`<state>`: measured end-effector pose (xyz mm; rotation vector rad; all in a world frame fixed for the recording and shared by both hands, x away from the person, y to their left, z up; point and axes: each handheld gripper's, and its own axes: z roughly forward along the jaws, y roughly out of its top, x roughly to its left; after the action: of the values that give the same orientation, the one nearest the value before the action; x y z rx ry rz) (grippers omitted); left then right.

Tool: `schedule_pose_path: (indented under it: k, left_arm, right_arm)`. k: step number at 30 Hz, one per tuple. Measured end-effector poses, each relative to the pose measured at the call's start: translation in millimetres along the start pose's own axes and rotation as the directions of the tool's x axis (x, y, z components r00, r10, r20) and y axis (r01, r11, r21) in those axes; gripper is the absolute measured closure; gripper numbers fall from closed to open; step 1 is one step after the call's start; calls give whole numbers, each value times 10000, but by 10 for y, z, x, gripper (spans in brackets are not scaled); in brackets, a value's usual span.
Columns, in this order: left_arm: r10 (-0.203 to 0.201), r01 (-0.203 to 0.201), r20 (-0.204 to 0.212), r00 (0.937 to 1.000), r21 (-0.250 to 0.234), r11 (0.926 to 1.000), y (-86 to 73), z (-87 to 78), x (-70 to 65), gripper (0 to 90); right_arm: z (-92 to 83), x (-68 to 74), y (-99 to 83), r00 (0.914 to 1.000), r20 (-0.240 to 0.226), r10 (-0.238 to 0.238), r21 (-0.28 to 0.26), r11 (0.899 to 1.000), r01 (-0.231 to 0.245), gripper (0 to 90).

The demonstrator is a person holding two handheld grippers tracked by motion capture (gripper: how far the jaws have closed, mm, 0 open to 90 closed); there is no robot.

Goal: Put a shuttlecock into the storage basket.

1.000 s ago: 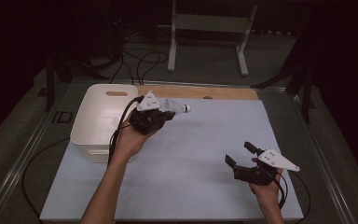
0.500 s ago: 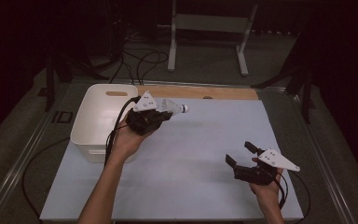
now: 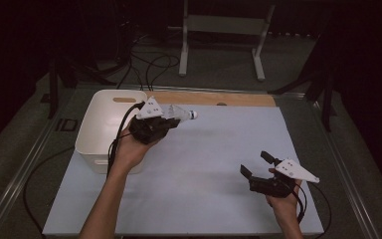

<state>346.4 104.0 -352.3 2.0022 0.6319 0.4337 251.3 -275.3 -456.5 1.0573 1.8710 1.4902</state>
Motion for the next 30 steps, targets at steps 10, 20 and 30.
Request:
schedule_pose_path:
  k: [10,20,30]
  left_arm:
    - [13,-14,-87,10000,-14,10000,-7,-65,16,900]
    - [1,-1,-140,9999,-5,10000,-21,-124,51,900]
    - [-11,10,-203,9998,-30,10000,-40,-198,81,900]
  right_arm:
    - [2,0,-2,10000,-9,5,3,10000,-5,93]
    - [0,-3,-1,10000,1,3,-17,10000,-3,93]
    - [-4,-4,0,10000,14,-8,-10,10000,8,93]
